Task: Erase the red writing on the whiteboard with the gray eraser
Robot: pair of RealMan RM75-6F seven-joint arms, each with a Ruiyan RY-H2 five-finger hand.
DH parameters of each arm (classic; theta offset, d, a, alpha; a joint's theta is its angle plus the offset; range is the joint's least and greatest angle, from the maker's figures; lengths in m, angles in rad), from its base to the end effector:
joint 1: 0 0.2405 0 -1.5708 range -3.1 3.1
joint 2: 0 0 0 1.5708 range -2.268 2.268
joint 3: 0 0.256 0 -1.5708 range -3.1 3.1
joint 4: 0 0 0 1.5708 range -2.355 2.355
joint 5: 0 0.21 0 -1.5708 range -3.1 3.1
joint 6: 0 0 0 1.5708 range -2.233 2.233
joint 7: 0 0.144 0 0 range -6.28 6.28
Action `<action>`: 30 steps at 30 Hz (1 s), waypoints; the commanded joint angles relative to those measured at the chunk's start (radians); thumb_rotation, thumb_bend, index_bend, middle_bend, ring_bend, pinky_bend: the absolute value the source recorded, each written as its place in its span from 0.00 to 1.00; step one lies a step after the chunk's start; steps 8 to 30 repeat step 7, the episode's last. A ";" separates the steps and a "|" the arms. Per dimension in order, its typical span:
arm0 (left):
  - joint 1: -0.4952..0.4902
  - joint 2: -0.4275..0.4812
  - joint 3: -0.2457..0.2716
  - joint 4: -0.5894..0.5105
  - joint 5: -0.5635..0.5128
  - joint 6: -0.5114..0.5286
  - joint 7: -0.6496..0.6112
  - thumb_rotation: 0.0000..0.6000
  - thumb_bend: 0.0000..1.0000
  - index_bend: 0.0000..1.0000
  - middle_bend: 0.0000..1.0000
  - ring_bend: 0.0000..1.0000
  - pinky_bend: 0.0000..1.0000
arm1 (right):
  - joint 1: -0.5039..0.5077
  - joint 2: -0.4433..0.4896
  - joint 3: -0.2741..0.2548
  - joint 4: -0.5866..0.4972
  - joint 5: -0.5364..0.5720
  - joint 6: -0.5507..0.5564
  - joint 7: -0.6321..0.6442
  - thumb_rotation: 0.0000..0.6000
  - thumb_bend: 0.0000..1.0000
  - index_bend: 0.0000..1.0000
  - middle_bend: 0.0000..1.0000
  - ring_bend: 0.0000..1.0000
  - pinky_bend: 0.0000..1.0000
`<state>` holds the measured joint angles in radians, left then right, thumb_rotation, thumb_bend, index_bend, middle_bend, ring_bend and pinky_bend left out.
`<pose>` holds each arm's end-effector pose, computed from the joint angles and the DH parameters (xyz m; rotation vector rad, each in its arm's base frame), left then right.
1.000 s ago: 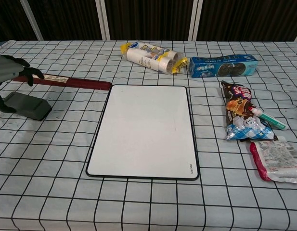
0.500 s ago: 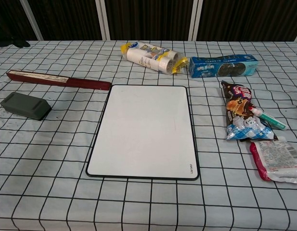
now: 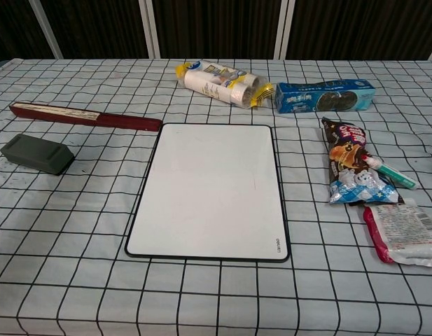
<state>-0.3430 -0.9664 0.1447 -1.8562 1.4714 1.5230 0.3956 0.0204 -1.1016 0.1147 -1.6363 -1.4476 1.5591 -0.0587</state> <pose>-0.2477 0.2064 0.1694 -1.6548 -0.5945 -0.7316 -0.3163 -0.1728 0.1844 1.2447 -0.8220 0.8778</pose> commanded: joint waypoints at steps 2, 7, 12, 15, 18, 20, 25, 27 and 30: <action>0.056 0.012 0.018 0.059 0.055 0.060 -0.132 1.00 0.08 0.00 0.00 0.00 0.05 | 0.000 0.000 0.000 0.000 -0.001 0.000 0.000 1.00 0.09 0.00 0.03 0.14 0.19; 0.085 0.012 0.017 0.123 0.097 0.093 -0.264 1.00 0.08 0.00 0.00 0.00 0.05 | 0.000 0.000 -0.001 -0.001 -0.004 0.002 -0.001 1.00 0.09 0.00 0.03 0.14 0.19; 0.085 0.012 0.017 0.123 0.097 0.093 -0.264 1.00 0.08 0.00 0.00 0.00 0.05 | 0.000 0.000 -0.001 -0.001 -0.004 0.002 -0.001 1.00 0.09 0.00 0.03 0.14 0.19; 0.085 0.012 0.017 0.123 0.097 0.093 -0.264 1.00 0.08 0.00 0.00 0.00 0.05 | 0.000 0.000 -0.001 -0.001 -0.004 0.002 -0.001 1.00 0.09 0.00 0.03 0.14 0.19; 0.085 0.012 0.017 0.123 0.097 0.093 -0.264 1.00 0.08 0.00 0.00 0.00 0.05 | 0.000 0.000 -0.001 -0.001 -0.004 0.002 -0.001 1.00 0.09 0.00 0.03 0.14 0.19; 0.085 0.012 0.017 0.123 0.097 0.093 -0.264 1.00 0.08 0.00 0.00 0.00 0.05 | 0.000 0.000 -0.001 -0.001 -0.004 0.002 -0.001 1.00 0.09 0.00 0.03 0.14 0.19; 0.085 0.012 0.017 0.123 0.097 0.093 -0.264 1.00 0.08 0.00 0.00 0.00 0.05 | 0.000 0.000 -0.001 -0.001 -0.004 0.002 -0.001 1.00 0.09 0.00 0.03 0.14 0.19; 0.085 0.012 0.017 0.123 0.097 0.093 -0.264 1.00 0.08 0.00 0.00 0.00 0.05 | 0.000 0.000 -0.001 -0.001 -0.004 0.002 -0.001 1.00 0.09 0.00 0.03 0.14 0.19; 0.085 0.012 0.017 0.123 0.097 0.093 -0.264 1.00 0.08 0.00 0.00 0.00 0.05 | 0.000 0.000 -0.001 -0.001 -0.004 0.002 -0.001 1.00 0.09 0.00 0.03 0.14 0.19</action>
